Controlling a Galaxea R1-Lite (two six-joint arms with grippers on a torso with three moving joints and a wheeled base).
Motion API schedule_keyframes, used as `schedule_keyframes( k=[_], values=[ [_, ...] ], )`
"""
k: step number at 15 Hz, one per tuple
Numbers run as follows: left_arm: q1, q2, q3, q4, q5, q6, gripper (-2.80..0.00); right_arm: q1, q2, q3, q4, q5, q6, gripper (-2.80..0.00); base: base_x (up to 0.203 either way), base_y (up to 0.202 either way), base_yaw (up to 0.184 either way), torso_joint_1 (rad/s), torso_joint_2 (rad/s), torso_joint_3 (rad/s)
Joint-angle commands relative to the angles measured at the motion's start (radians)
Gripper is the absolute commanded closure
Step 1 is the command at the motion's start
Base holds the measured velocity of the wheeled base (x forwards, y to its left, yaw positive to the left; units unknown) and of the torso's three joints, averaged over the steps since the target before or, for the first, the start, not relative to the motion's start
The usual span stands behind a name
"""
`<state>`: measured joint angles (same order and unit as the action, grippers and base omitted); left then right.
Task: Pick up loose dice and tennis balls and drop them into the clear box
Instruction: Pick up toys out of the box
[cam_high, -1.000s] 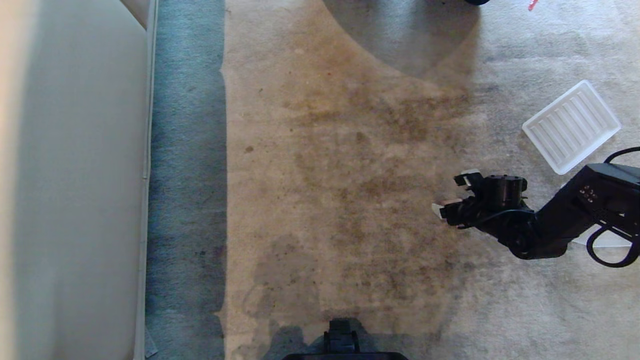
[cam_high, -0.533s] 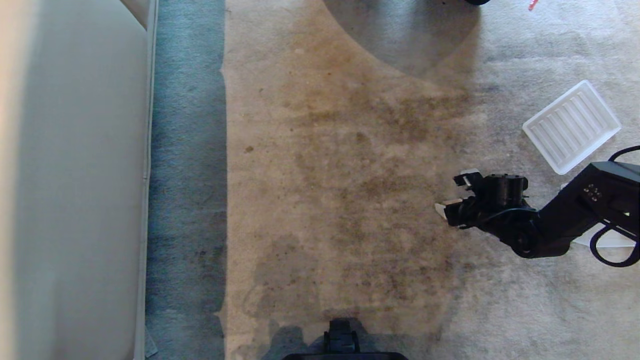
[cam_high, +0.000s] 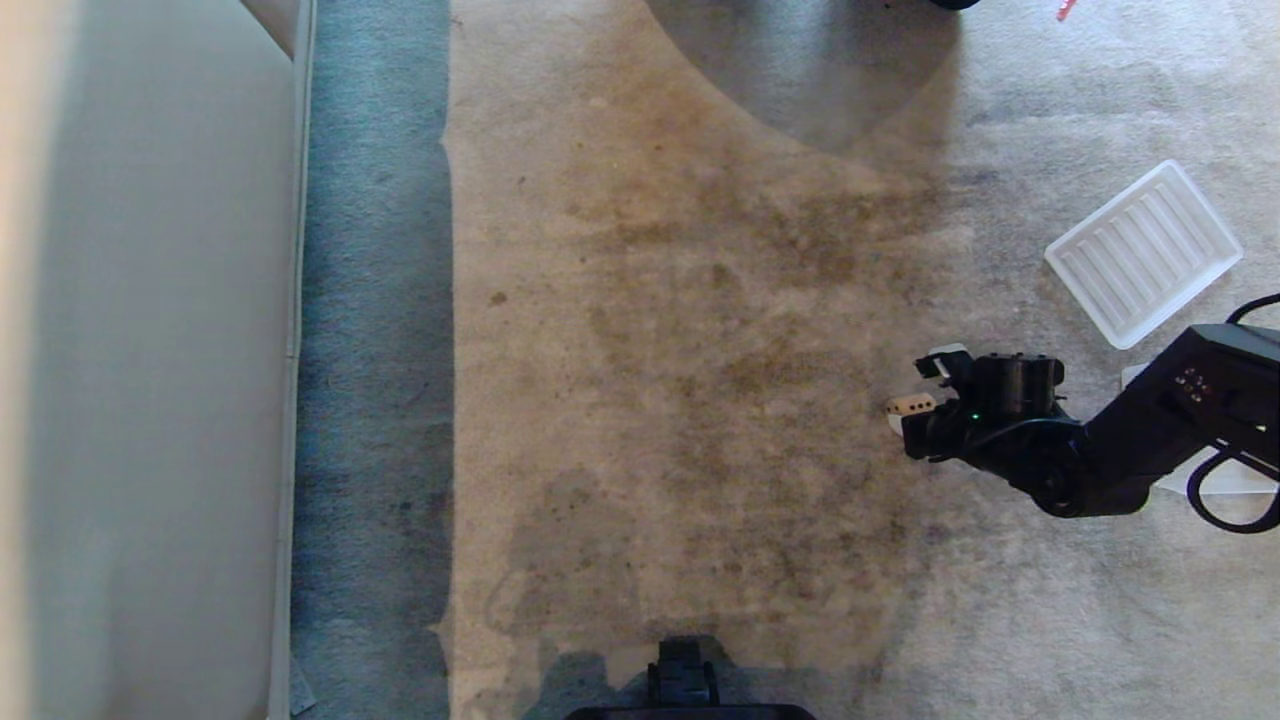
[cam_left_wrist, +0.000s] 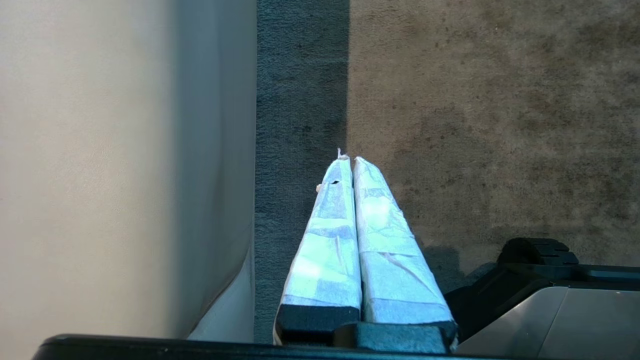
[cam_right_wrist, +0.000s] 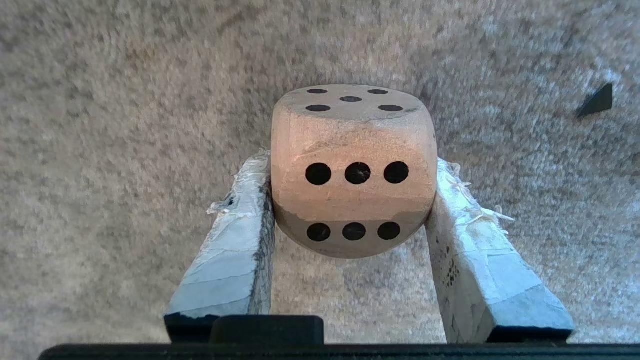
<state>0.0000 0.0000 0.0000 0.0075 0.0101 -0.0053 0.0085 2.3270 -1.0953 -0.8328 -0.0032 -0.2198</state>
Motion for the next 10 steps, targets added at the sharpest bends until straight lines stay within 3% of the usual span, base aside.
schedule_keyframes(
  k=[1,10],
  values=[
    [0.000,0.000,0.000,0.000,0.001,-0.001,0.00,0.001,0.000,0.000,-0.005,0.000,-0.001,0.00,0.000,0.000,0.000,0.000,0.00,0.000],
    [0.000,0.000,0.001,0.000,0.001,-0.001,0.00,0.000,-0.012,0.016,0.021,-0.004,-0.002,0.00,0.000,0.000,0.000,0.000,0.00,0.000]
  ],
)
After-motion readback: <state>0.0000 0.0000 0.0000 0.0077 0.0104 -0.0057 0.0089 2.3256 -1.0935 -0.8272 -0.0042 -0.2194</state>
